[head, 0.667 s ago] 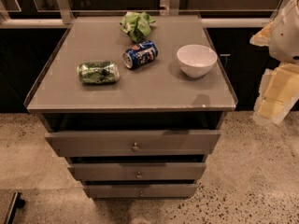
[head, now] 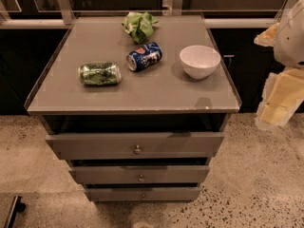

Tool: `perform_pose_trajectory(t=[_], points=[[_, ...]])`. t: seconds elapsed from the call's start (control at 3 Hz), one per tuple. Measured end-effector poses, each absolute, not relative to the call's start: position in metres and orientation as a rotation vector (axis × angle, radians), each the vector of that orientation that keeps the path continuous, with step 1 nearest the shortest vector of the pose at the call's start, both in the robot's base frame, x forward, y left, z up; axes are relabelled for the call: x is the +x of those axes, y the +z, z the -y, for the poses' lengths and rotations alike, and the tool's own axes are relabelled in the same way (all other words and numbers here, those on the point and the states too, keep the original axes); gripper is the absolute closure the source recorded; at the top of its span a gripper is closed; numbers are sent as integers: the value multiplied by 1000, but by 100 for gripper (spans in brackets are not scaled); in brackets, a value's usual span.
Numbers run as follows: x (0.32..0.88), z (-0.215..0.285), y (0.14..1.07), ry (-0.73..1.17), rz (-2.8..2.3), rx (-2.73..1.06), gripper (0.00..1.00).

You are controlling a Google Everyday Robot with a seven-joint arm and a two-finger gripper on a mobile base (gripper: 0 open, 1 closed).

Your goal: Open top drawer

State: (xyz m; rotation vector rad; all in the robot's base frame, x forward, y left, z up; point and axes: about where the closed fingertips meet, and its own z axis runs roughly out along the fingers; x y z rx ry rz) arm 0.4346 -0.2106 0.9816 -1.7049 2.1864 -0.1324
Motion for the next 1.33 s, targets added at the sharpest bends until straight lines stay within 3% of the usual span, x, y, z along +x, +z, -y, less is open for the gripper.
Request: perform_pose_trajectory(t=[0.33,1.0,1.33], points=[[412,201,963,-99,-2091,-1707,0],[396,178,784,353,-1929,-1560,0],[417,167,767,408,-1845,-1471,18]])
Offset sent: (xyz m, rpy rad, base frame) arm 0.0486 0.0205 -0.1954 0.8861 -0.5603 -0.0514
